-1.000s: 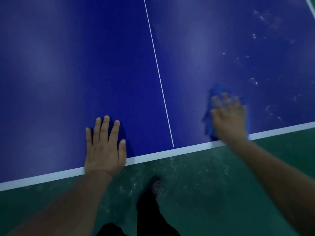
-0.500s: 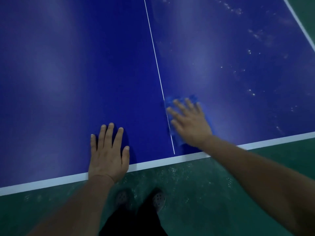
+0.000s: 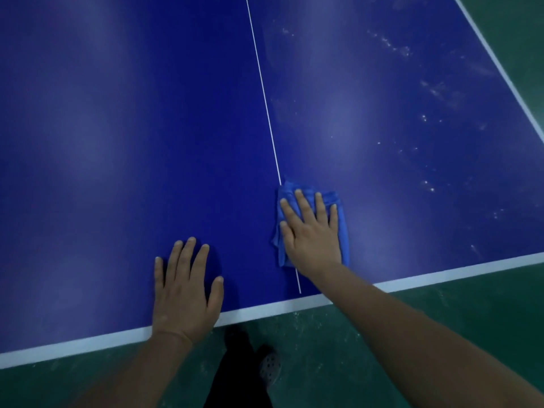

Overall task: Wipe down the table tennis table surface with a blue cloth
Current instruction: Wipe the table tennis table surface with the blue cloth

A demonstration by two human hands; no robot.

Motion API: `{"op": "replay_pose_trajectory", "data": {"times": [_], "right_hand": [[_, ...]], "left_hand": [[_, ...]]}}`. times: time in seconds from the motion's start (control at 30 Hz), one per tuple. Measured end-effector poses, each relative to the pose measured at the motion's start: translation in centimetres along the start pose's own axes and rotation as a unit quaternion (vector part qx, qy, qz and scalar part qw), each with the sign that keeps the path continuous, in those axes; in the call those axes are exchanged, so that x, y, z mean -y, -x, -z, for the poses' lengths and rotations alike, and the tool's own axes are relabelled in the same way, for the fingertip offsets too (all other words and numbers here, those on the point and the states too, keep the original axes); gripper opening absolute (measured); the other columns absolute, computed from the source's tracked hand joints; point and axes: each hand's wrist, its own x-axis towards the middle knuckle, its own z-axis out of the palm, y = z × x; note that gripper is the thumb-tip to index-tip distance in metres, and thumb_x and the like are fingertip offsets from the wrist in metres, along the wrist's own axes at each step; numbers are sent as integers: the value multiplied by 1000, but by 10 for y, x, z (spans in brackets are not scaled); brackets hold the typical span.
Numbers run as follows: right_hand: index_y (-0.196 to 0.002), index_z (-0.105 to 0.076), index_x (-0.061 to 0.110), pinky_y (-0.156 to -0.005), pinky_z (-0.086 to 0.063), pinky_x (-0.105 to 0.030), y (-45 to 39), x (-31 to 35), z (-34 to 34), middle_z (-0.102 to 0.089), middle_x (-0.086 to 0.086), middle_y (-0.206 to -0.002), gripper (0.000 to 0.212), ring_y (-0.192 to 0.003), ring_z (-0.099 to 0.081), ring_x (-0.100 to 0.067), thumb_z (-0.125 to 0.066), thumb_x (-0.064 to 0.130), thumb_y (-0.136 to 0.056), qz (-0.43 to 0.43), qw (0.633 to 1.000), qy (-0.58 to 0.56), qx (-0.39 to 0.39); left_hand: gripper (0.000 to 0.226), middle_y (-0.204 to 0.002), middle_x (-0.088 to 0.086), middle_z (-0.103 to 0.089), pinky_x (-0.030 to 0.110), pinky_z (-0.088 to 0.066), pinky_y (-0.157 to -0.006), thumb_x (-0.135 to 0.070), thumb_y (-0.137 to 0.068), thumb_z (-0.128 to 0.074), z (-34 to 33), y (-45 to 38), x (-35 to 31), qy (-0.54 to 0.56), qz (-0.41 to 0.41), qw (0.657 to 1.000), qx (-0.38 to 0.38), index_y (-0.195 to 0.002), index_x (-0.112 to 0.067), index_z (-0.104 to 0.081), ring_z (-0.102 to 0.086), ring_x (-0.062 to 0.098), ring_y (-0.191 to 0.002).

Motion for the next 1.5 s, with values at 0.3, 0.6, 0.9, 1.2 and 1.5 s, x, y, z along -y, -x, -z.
{"op": "replay_pose_trajectory", "data": {"times": [0.3,0.6,0.9,1.2,1.5], "right_hand": [[-154,-34,34,-122,-5,-55,-61,-5,13,-30,4,-163,51,-153,-15,-29,-24,48,-106,137,990,23,-2],[-155,-31,35,-122,-8,-56,-150,-20,28,-21,7,-165,51,-155,-8,-26,-19,48,-107,182,983,26,18],[-155,-32,32,-122,-9,-56,-289,-24,49,-25,2,-165,54,-152,-17,-31,-21,48,-105,206,977,49,13],[-160,-15,25,-121,0,-60,-410,5,71,0,-2,-169,58,-153,8,-36,-13,45,-106,75,996,54,-9],[-156,-32,16,-117,-17,-67,-427,-58,76,-21,-7,-166,57,-151,-15,-40,-21,39,-105,151,986,74,-20]], "left_hand": [[68,-168,4,-9,47,6,-125,-50,-98,-24,35,-122,-36,40,4,999,-28,-157,-17,-26,2,18,-155],[68,-167,12,-13,55,0,-124,-48,-99,-19,39,-226,-49,-3,19,999,-38,-157,-12,-26,0,28,-155],[64,-165,11,-21,61,-6,-120,-47,-100,-24,21,-228,-51,-31,17,999,-23,-156,-16,-27,-10,31,-155],[62,-167,10,-18,62,-12,-117,-44,-100,-27,25,-229,-51,-57,19,998,0,-157,-19,-23,-12,31,-154],[61,-166,8,-20,60,-12,-117,-46,-104,-12,27,-229,-50,-58,26,998,16,-156,-19,-30,-12,29,-155]]}}
